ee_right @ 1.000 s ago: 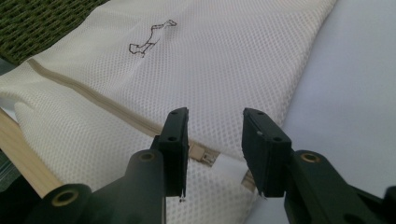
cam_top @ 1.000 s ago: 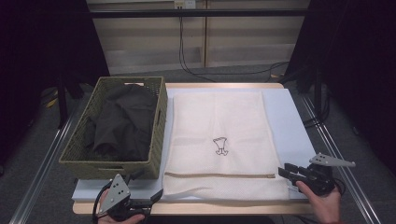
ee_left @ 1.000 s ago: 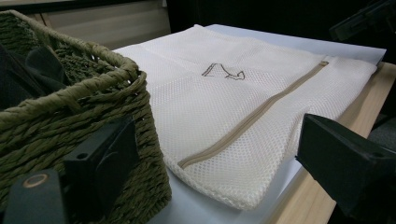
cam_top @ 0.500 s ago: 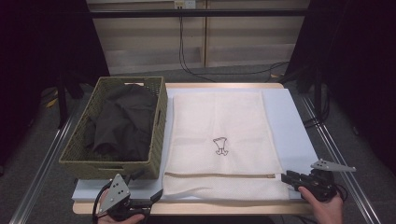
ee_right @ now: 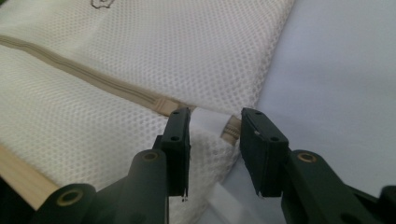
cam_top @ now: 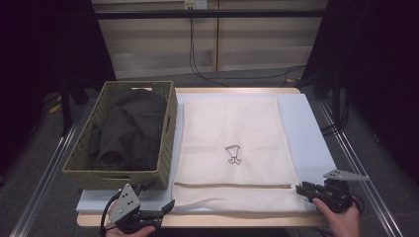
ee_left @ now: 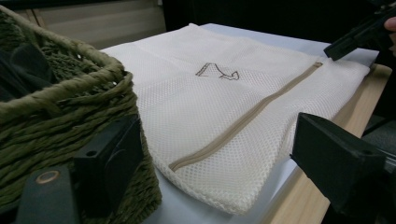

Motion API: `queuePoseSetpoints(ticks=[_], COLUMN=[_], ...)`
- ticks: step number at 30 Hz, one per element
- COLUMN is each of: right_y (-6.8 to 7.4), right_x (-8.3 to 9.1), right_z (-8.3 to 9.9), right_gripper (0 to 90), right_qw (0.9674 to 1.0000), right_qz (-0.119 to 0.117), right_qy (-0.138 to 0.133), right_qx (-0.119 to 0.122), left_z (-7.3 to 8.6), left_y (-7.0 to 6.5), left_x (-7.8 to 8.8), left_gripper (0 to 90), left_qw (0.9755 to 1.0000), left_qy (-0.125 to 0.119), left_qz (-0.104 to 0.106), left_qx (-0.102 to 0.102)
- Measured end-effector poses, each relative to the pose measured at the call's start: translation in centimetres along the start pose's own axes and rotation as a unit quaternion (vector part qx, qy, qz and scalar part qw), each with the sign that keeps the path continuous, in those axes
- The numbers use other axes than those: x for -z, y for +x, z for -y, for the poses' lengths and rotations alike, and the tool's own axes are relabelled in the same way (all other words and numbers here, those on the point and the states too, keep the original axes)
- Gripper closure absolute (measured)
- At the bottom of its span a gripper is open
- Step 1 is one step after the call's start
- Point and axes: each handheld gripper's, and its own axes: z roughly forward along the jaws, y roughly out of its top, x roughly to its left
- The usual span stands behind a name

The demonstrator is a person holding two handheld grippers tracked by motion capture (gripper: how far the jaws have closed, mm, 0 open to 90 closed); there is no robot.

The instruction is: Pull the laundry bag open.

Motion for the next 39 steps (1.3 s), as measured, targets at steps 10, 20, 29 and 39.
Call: queuePoseSetpoints(ticks=[10,20,29,39], right_y=[0.4,0.1,0.1,0.3], right_x=[-1.3,-1.2,-0.6,0.2], right_z=[-0.5,-0.6,-0.7,-0.9], right_gripper=[68.2,83.6,84.0,84.5], right_qw=[0.999,0.9999,1.0,0.9995], right_qz=[0.033,0.011,0.001,-0.008], right_qy=[0.02,0.013,-0.007,-0.03], right_qx=[0.023,0.001,-0.002,-0.003], left_z=[-0.1,-0.4,-1.1,-2.6], left_y=[-0.9,-1.4,-1.8,-3.9], left_x=[-1.0,-1.7,-2.8,-5.9], left_gripper=[19.3,20.7,27.7,39.1], left_qw=[0.9998,0.9995,0.9986,0.9928], left_qy=[0.01,0.016,0.02,0.032], left_qz=[0.015,0.027,0.05,0.113], left_qx=[0.001,-0.002,0.003,-0.022])
